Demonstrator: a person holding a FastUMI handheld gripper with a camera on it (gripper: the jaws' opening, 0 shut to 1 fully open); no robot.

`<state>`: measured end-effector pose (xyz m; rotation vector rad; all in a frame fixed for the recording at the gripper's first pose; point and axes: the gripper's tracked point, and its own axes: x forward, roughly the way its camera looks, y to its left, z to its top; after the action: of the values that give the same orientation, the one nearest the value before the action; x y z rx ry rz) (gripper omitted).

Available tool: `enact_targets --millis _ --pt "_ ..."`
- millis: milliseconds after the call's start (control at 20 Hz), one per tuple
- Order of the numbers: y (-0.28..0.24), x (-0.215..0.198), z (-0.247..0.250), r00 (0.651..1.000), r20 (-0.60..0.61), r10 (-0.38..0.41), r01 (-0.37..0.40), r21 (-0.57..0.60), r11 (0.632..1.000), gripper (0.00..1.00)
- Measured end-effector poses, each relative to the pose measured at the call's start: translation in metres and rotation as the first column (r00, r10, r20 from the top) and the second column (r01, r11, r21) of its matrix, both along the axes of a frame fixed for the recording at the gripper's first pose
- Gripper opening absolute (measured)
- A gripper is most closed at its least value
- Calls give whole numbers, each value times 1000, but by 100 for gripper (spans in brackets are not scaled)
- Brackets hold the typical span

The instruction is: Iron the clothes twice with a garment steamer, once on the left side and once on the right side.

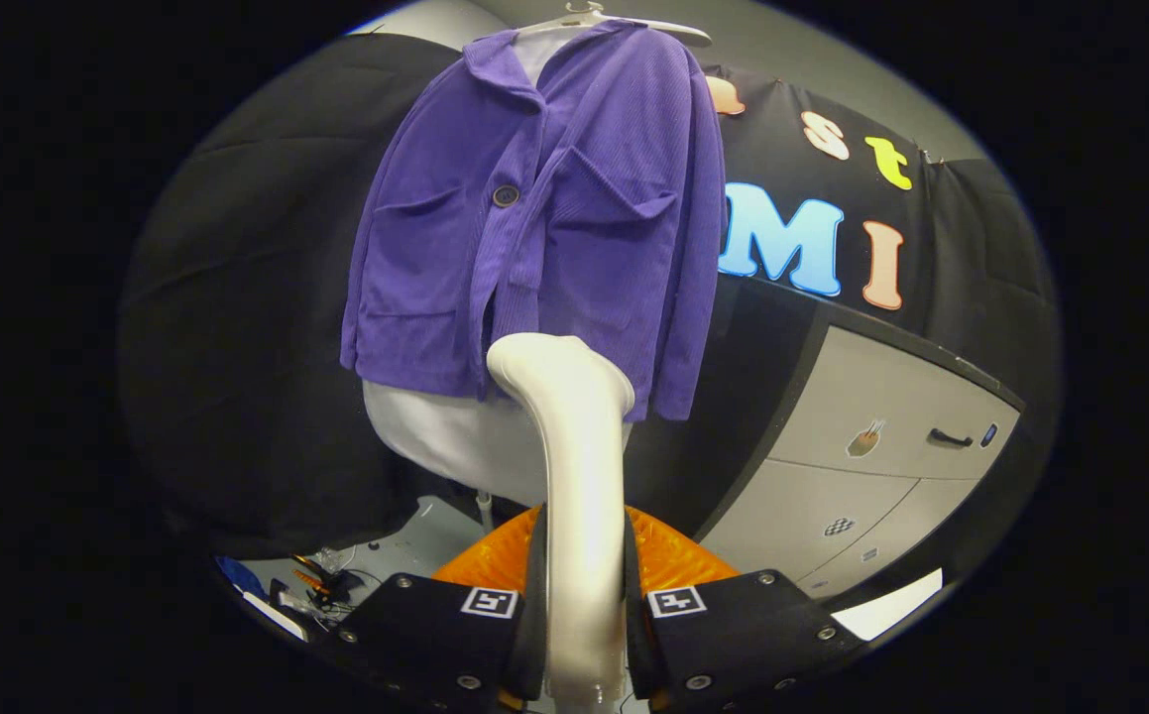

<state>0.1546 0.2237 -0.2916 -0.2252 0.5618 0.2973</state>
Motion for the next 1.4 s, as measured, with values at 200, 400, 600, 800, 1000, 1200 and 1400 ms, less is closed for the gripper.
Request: enact_targets --millis 200,400,600,800,1000,1200,1400 --pt "-2 -14 -22 1000 -31 -4 4 -8 1000 33" --pt "-2 -30 -34 998 -58 22 -23 -9 1000 33" --pt "-9 -36 1 999 33 16 -18 60 998 33" --pt "-9 -33 68 988 156 9 -33 156 987 33" --pt "-2 -25 134 972 235 12 -69 233 970 33" --pt "8 -20 185 950 312 20 -107 264 959 33" --pt "16 -10 238 918 396 -3 -124 295 947 33"
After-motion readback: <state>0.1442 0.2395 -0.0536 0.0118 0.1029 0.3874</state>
